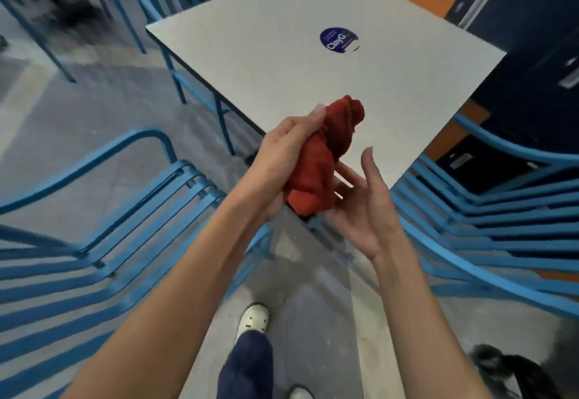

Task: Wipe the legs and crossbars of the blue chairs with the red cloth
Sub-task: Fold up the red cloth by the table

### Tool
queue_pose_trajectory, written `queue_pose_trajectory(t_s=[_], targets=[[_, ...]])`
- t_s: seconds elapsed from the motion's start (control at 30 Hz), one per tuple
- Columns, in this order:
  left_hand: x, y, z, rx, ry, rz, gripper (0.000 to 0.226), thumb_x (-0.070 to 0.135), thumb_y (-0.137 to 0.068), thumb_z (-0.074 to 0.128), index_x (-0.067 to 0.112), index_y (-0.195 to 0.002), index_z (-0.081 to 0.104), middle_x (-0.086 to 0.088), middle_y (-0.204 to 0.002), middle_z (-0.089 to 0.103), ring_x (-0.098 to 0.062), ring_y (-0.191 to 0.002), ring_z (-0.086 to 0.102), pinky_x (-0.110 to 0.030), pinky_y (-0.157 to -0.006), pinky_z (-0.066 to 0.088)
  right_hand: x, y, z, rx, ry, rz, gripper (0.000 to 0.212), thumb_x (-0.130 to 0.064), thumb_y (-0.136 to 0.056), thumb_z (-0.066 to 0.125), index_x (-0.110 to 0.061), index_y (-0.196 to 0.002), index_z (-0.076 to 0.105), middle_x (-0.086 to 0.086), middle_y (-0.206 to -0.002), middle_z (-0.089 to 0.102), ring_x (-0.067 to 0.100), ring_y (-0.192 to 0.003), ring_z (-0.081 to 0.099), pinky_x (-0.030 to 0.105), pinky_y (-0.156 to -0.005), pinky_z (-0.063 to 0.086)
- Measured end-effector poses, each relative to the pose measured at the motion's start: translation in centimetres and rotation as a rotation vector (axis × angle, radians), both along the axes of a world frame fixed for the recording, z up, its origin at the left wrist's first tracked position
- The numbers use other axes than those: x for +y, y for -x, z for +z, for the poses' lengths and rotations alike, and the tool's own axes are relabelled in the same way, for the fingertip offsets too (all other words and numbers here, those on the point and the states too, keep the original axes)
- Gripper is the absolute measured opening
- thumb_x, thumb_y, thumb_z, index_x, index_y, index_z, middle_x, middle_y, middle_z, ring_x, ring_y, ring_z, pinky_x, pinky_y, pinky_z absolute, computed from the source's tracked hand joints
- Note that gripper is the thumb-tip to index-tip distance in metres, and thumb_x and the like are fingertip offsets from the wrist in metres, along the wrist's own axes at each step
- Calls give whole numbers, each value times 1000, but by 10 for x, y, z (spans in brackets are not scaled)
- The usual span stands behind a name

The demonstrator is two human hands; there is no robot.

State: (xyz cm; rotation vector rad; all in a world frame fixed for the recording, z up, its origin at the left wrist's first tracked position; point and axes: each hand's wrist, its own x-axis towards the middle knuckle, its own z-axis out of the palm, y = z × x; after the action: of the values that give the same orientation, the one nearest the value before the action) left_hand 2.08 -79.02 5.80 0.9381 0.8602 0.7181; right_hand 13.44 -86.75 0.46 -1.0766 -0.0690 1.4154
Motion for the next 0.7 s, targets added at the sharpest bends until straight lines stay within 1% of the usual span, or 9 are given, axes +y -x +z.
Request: queue_pose_trajectory(t_s=[0.03, 0.1, 0.2, 0.27, 0.37, 0.43, 0.53, 0.6, 0.7], targets=[[12, -12, -2, 3, 19, -52, 62, 45, -83, 66, -5, -117, 56, -18, -100, 70, -34, -89, 68, -51, -87, 53, 14, -7, 6, 29, -19, -40, 64, -57, -84, 55, -9, -126, 57, 15, -112, 64, 30, -112, 61, 46, -98, 47], [40, -33, -13, 65, -7, -145, 53, 47, -87, 62, 3, -114, 58, -7, -94, 71, -21, -83, 68, -39, -80, 55, 40, -21, 12, 51, -64, -105, 52, -47, -87, 57, -11, -125, 59, 13, -111, 67, 29, -112, 62, 47, -96, 50], [78, -53, -32, 241, -108, -206, 38, 48, -88, 61, 14, -105, 57, -3, -88, 70, -9, -66, 66, -26, -58, 53, 74, -44, 3, 42, -77, -177, 32, -32, -93, 54, -13, -117, 62, 9, -107, 71, 21, -100, 67, 32, -87, 55], [104, -67, -47, 300, -141, -252, 40, 46, -88, 62, 13, -108, 51, -7, -92, 70, -10, -68, 69, -28, -50, 54, 97, -62, -9, 8, -27, -222, 40, -23, -90, 60, -9, -127, 56, 14, -120, 65, 24, -108, 64, 32, -86, 55], [139, -88, -75, 375, -158, -295, 41, 48, -85, 64, 16, -104, 48, -12, -100, 68, -25, -85, 70, -37, -53, 58, 126, -84, -28, -38, 81, -263, 49, -18, -86, 65, -7, -132, 53, 16, -127, 61, 27, -113, 62, 34, -84, 56], [152, -102, -91, 431, -168, -310, 39, 47, -85, 64, 17, -102, 47, -11, -104, 66, -26, -93, 68, -33, -55, 56, 138, -95, -38, -71, 158, -299, 42, -16, -86, 65, -7, -127, 57, 15, -120, 65, 26, -106, 65, 34, -77, 57], [159, -119, -111, 492, -187, -364, 37, 45, -88, 61, 15, -105, 46, -10, -106, 63, -24, -96, 64, -25, -58, 49, 145, -105, -54, -153, 270, -356, 40, -19, -82, 71, -5, -118, 62, 15, -112, 69, 27, -102, 67, 40, -85, 55], [161, -128, -120, 518, -170, -422, 39, 45, -89, 61, 15, -108, 45, -11, -109, 62, -25, -98, 63, -32, -69, 53, 145, -112, -60, -240, 352, -378, 36, -20, -81, 73, -4, -112, 64, 13, -105, 71, 26, -97, 68, 41, -91, 53], [161, -138, -129, 544, -132, -471, 38, 45, -88, 61, 16, -107, 44, -13, -113, 62, -26, -102, 62, -39, -85, 52, 144, -120, -65, -360, 435, -351, 25, -20, -84, 70, -5, -103, 64, 10, -100, 70, 24, -95, 67, 37, -88, 53]])
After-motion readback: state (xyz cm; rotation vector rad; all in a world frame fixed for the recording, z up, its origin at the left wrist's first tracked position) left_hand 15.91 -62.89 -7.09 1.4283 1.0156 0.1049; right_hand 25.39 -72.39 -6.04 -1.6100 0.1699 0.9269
